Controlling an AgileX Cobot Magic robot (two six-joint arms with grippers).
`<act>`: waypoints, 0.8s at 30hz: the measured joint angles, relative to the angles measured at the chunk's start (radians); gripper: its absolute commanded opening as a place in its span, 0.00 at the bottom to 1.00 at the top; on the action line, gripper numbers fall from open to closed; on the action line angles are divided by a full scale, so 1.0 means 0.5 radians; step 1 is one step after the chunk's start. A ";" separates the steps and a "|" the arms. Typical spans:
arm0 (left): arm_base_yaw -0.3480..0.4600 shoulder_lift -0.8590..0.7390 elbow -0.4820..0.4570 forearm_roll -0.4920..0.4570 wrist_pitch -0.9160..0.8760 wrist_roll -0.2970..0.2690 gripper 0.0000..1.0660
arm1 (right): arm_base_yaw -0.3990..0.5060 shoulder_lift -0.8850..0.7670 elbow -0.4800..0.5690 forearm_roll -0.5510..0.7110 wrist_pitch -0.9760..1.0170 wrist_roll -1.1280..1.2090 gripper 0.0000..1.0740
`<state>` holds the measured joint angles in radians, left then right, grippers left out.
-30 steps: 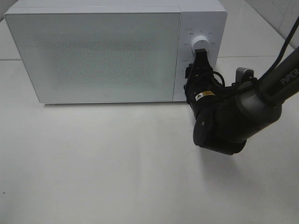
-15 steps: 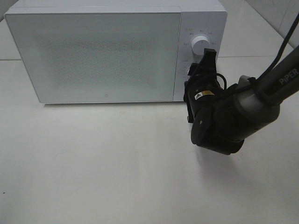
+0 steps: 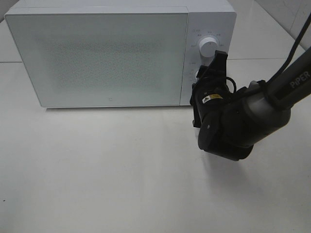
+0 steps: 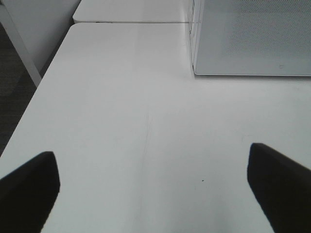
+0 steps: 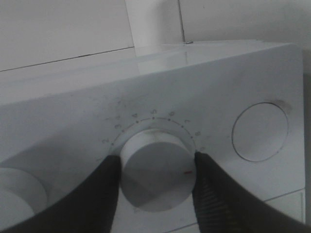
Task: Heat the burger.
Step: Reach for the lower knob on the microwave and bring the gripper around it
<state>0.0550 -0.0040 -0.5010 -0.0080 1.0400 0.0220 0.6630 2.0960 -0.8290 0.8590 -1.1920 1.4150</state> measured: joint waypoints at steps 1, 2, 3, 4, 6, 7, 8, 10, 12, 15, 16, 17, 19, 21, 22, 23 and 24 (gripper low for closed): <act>0.000 0.000 0.000 0.000 0.000 0.000 0.96 | 0.000 0.000 0.000 0.000 0.000 -0.002 0.14; 0.000 0.000 0.000 0.000 0.000 0.000 0.96 | 0.000 0.000 0.000 0.000 0.000 -0.002 0.14; 0.000 0.000 0.000 0.000 0.000 0.000 0.96 | 0.000 0.000 0.000 -0.002 0.000 -0.002 0.14; 0.000 0.000 0.000 0.000 0.000 0.000 0.96 | 0.000 0.000 0.000 -0.002 0.000 -0.002 0.14; 0.000 0.000 0.000 0.000 0.000 0.000 0.96 | 0.000 0.000 0.000 -0.004 0.000 -0.016 0.18; 0.000 0.000 0.000 0.000 0.000 0.000 0.96 | 0.000 0.000 0.000 -0.004 0.000 -0.016 0.18; 0.000 0.000 0.000 0.000 0.000 0.000 0.96 | 0.000 0.000 0.000 -0.006 0.000 -0.016 0.19; 0.000 0.000 0.000 0.000 0.000 0.000 0.96 | 0.000 0.000 0.000 -0.008 0.000 -0.030 0.23; 0.000 0.000 0.000 0.000 0.000 0.000 0.96 | 0.000 0.000 0.000 -0.010 0.000 -0.058 0.29; 0.000 0.000 0.000 0.000 0.000 0.000 0.96 | 0.000 0.000 0.000 -0.020 0.002 -0.102 0.46; 0.000 0.000 0.000 0.000 0.000 0.000 0.96 | 0.000 0.000 0.000 -0.020 0.002 -0.102 0.46; 0.000 0.000 0.000 0.000 0.000 0.000 0.96 | -0.002 -0.002 0.000 -0.008 0.000 -0.154 0.55; 0.000 0.000 0.000 0.000 0.000 0.000 0.96 | -0.014 -0.016 0.016 0.034 -0.010 -0.204 0.59; 0.000 0.000 0.000 0.000 0.000 0.000 0.96 | -0.022 -0.032 0.028 0.042 -0.008 -0.240 0.65; 0.000 0.000 0.000 0.000 0.000 0.000 0.96 | -0.026 -0.066 0.052 0.022 -0.014 -0.310 0.69; 0.000 0.000 0.000 0.000 0.000 0.000 0.96 | -0.026 -0.066 0.052 0.022 -0.014 -0.310 0.69; 0.000 0.000 0.000 0.000 0.000 0.000 0.96 | -0.026 -0.092 0.064 -0.010 -0.016 -0.344 0.69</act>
<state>0.0550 -0.0040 -0.5010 -0.0080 1.0400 0.0220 0.6500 2.0500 -0.7970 0.8540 -1.2000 1.2430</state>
